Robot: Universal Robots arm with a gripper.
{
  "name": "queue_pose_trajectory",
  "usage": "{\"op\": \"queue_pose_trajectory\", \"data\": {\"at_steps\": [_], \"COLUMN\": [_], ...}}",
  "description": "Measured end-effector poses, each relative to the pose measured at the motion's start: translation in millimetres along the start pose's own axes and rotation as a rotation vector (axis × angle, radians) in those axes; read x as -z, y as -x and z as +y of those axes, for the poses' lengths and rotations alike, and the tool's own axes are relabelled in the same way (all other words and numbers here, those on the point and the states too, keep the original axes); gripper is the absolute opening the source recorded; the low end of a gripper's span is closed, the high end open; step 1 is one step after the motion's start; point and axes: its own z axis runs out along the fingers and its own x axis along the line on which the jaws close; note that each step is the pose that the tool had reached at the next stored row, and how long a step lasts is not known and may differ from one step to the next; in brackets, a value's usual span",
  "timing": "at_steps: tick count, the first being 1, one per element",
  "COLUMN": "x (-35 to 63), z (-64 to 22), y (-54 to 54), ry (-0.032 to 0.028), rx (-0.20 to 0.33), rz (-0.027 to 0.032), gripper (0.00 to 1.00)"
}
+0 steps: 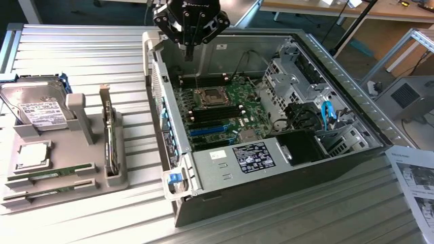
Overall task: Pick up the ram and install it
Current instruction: 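Reach for the ram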
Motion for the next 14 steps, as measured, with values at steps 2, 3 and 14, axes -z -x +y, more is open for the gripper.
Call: {"op": "queue_pose_trajectory", "data": {"at_steps": [2,3,14], "x": [-0.1,-0.3,-2.0], "z": [-0.4,-0.5,-2.7], "y": [-3.0,-4.7,-32.0], "ry": [-0.0002,0.0000,0.0000], "rx": [0.000,0.000,0.000], "rz": [0.0001,0.0001,0.0000], "gripper": [0.11,0.11,0.11]}}
